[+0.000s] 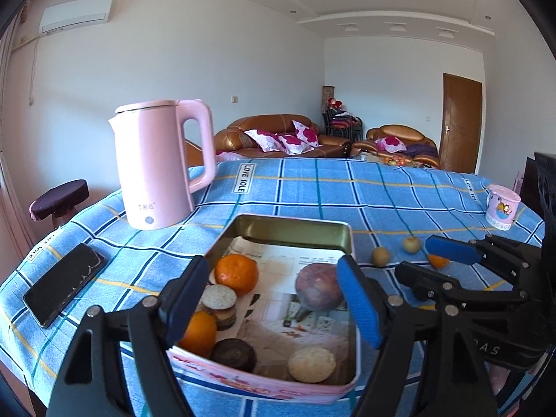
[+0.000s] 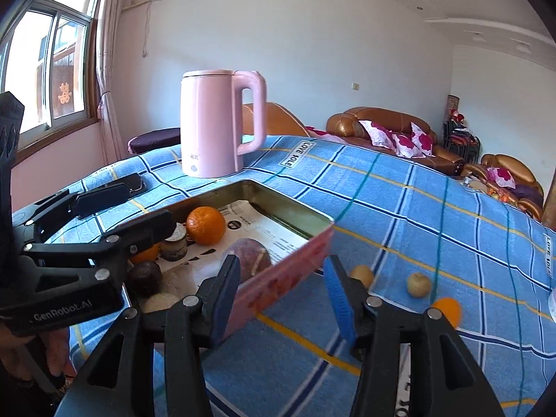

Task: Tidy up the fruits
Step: 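Open the left gripper to drop the orange in the tin while the right releases the cake, then grasp a dark brown round fruit with the left gripper while the right grasps an orange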

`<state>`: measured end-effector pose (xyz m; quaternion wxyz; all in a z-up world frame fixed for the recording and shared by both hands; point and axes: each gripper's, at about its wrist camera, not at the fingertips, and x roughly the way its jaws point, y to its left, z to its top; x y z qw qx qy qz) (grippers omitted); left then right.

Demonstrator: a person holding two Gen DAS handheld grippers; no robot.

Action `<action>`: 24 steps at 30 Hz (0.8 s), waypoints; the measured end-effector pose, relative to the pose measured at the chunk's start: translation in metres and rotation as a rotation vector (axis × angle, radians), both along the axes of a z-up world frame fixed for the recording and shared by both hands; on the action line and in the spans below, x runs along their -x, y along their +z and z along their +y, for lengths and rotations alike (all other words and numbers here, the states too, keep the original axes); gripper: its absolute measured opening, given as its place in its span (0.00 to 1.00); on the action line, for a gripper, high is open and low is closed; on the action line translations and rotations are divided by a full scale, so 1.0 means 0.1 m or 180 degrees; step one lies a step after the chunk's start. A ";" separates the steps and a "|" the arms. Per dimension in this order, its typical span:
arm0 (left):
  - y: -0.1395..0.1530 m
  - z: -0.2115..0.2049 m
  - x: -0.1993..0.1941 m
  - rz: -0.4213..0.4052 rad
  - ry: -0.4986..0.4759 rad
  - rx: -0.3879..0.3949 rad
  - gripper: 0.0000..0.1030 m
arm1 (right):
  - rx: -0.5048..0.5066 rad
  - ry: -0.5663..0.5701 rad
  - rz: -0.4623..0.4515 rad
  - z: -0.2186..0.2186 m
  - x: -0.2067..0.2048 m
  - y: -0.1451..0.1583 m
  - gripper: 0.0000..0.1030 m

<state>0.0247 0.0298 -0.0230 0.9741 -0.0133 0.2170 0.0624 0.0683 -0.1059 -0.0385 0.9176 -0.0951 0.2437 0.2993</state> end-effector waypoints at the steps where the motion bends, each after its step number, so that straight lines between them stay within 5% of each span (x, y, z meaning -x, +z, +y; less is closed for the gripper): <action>1: 0.01 -0.07 -0.03 0.0007 -0.0053 -0.0017 0.76 | -0.0022 -0.0076 0.0014 -0.11 -0.01 0.00 0.51; 12: -0.06 -0.89 -0.47 0.0363 -0.0702 -0.0004 0.74 | -0.0126 -0.1097 0.0128 -1.06 -0.21 0.01 0.57; 24: -0.44 -1.37 -0.96 0.1213 -0.1116 -0.0104 0.41 | -0.0241 -0.1226 0.0226 -1.29 -0.29 0.00 0.60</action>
